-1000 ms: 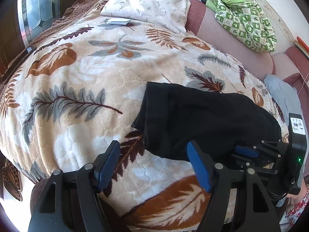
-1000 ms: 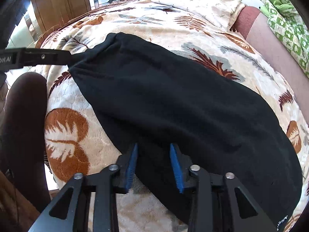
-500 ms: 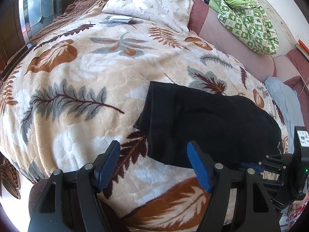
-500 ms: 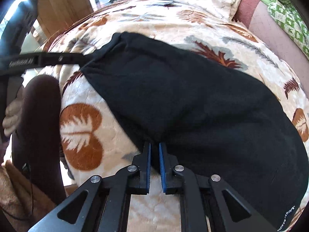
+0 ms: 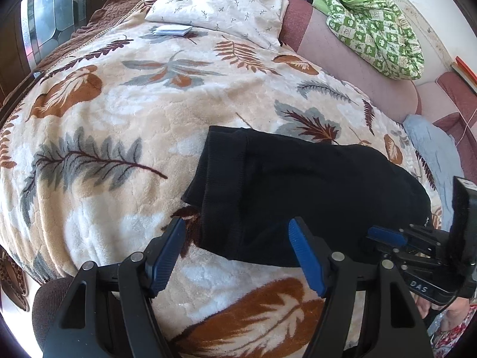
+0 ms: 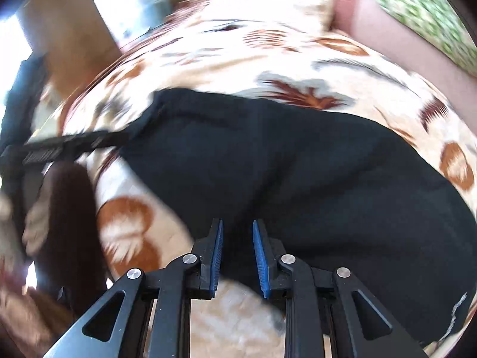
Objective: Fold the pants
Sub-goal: 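Grasp the black pants end with the right gripper beside the left gripper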
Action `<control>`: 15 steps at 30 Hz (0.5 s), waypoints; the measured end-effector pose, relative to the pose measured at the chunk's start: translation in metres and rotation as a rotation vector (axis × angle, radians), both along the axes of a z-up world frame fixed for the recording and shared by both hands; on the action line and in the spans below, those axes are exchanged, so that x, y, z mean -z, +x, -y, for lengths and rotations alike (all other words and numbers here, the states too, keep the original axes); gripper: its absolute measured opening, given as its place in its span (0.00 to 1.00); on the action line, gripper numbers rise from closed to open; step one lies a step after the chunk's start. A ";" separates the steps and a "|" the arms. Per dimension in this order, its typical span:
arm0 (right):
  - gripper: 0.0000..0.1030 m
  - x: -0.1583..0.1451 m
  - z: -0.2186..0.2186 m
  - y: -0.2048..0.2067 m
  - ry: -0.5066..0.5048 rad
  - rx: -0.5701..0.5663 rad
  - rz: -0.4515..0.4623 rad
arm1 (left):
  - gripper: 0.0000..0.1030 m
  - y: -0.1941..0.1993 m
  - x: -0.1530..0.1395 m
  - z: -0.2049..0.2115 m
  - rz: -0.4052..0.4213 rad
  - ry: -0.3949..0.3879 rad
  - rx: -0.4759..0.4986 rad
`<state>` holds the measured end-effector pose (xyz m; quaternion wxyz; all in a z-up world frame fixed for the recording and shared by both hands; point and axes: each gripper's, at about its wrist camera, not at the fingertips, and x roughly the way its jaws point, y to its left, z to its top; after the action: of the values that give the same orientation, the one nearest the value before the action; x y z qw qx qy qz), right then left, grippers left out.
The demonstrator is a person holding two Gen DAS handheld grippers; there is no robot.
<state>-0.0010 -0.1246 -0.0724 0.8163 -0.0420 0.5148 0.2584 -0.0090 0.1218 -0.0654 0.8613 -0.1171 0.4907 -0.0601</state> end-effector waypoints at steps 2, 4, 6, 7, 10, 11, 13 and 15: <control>0.33 0.013 -0.002 0.006 -0.006 0.031 -0.028 | 0.69 -0.002 -0.004 -0.002 0.018 0.019 -0.013; 0.38 0.022 -0.008 0.005 -0.030 0.033 -0.024 | 0.69 -0.003 -0.007 -0.007 0.026 0.030 -0.031; 0.47 0.020 -0.014 0.001 -0.045 0.028 0.005 | 0.69 -0.004 -0.008 -0.013 0.022 0.028 -0.053; 0.50 0.018 -0.016 0.000 -0.053 0.027 0.010 | 0.69 -0.004 -0.008 -0.016 0.020 0.025 -0.063; 0.51 0.013 -0.022 -0.005 -0.085 0.037 0.043 | 0.69 -0.007 -0.010 -0.021 0.022 0.031 -0.082; 0.51 0.011 -0.022 -0.006 -0.092 0.047 0.052 | 0.69 -0.008 -0.011 -0.022 0.024 0.036 -0.084; 0.51 0.007 -0.023 -0.009 -0.089 0.056 0.065 | 0.69 -0.010 -0.013 -0.024 0.027 0.046 -0.090; 0.51 0.002 -0.025 -0.010 -0.091 0.057 0.077 | 0.69 -0.013 -0.015 -0.025 0.030 0.053 -0.095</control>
<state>-0.0106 -0.0994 -0.0742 0.8397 -0.0744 0.4955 0.2095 -0.0216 0.1464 -0.0501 0.8732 -0.1166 0.4732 -0.0079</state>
